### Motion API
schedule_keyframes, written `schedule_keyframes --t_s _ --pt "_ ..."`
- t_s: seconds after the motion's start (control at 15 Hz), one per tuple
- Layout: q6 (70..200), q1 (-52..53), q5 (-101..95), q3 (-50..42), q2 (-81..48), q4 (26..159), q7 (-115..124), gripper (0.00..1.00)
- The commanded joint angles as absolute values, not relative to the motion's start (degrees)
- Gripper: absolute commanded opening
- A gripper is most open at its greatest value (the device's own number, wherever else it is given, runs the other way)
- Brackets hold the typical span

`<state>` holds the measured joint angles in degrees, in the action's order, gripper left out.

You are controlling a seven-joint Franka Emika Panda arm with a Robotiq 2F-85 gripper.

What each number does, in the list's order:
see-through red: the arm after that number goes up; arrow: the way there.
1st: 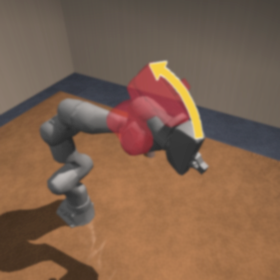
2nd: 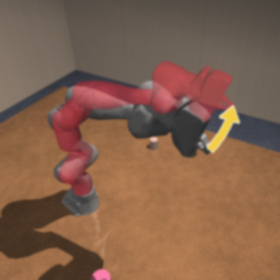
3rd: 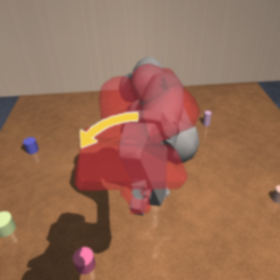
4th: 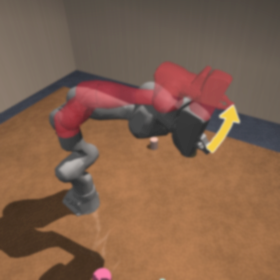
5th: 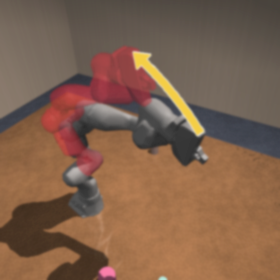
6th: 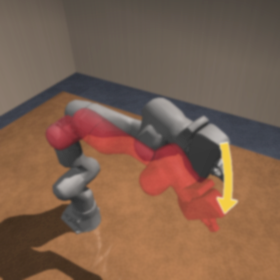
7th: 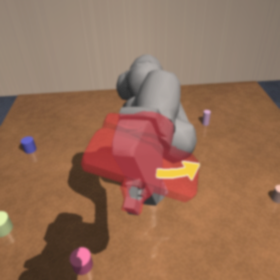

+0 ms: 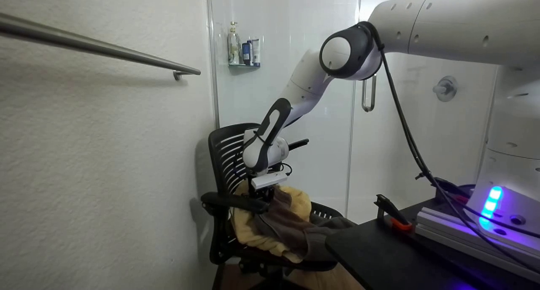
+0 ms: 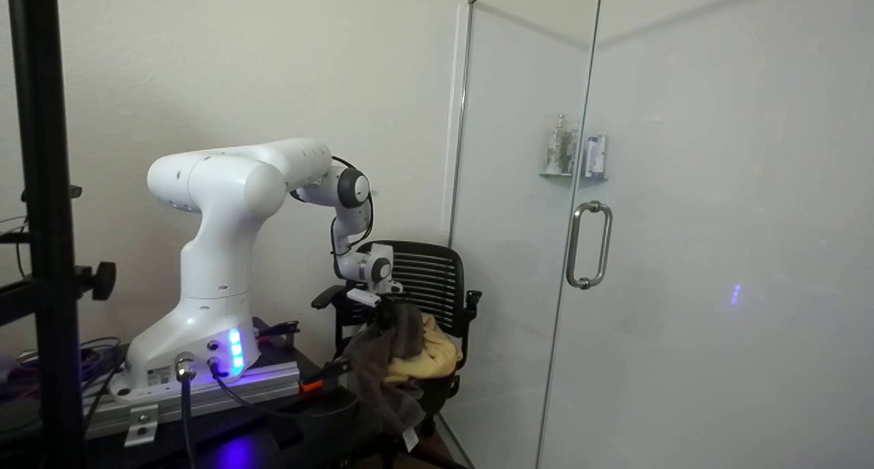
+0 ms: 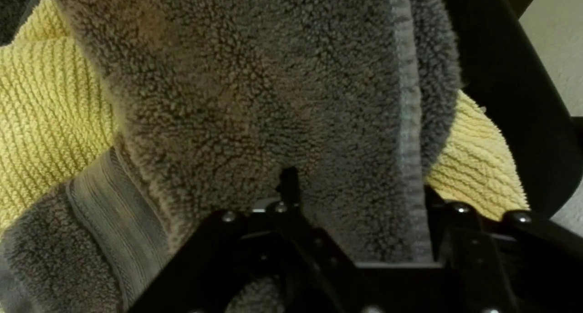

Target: Hang the cloth on the back of the chair

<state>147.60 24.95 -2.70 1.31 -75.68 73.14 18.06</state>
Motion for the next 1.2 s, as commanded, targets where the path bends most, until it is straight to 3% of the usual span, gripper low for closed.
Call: schedule_keyframes --t_s 0.0,0.07,0.13,0.53,1.07,1.13 --pt "144.95 25.33 -2.37 0.67 -78.57 67.93 19.17 0.15" --pt "144.35 25.41 -2.43 0.55 -78.75 67.46 19.51 0.04" --pt "143.94 25.5 -2.46 0.43 -78.71 67.22 19.93 0.0" --pt "152.67 25.96 -2.8 0.13 -68.46 81.0 22.41 0.0" --pt "165.25 35.2 -2.94 -7.14 -51.87 101.64 30.81 0.0" --pt "164.53 34.94 -2.25 -6.41 -51.0 102.64 30.03 0.25"
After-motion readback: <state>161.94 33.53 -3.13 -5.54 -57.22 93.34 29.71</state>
